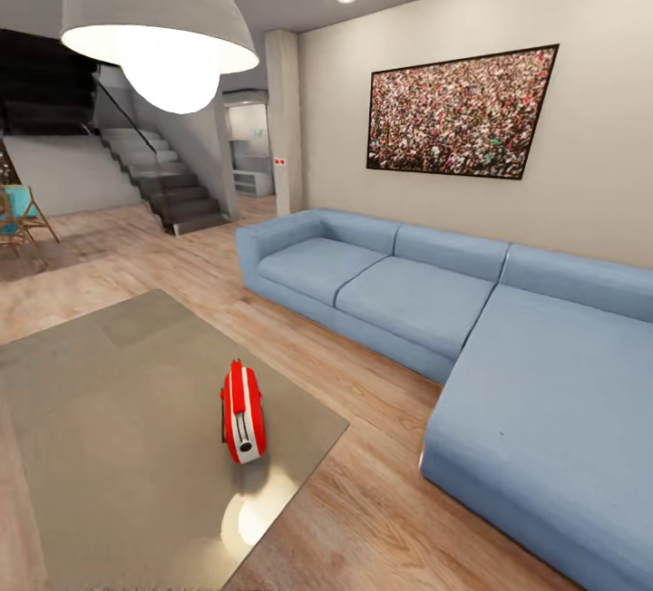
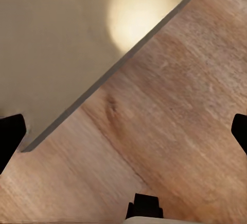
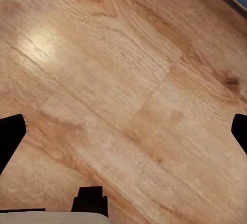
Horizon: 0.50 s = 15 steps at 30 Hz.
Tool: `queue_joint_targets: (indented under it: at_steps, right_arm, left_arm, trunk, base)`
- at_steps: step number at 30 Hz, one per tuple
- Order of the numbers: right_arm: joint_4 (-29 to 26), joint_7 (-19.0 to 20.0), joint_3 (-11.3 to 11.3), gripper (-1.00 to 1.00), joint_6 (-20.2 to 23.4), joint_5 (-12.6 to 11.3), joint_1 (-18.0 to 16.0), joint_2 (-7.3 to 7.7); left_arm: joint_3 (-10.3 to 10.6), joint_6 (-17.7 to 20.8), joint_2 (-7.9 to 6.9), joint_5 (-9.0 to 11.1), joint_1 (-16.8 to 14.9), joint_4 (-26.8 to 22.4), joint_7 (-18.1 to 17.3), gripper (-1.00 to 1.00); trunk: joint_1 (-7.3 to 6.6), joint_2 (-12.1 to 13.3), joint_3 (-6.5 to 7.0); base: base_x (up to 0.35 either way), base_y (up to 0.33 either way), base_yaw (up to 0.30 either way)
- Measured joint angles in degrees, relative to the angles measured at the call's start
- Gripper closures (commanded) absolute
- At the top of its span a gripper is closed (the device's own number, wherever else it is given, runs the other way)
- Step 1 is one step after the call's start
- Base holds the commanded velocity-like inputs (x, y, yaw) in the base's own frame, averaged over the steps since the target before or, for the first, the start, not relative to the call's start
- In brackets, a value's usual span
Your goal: Turn on the radio receiver that's on the table in the living room.
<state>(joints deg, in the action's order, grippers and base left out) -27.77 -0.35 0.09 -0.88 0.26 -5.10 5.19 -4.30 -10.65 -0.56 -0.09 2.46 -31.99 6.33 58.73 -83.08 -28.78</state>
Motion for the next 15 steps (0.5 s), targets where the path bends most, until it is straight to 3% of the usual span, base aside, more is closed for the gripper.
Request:
queue_joint_targets:
  at_steps: [15]
  right_arm:
    - [0.00, 0.00, 0.00, -1.00, 0.00, 0.00, 0.00, 0.00]
  left_arm:
    - [-0.18, -0.07, -0.05, 0.17, 0.00, 0.00, -0.07, -1.00]
  trunk:
    - [0.00, 0.00, 0.00]
  base:
    - [0.000, 0.000, 0.264]
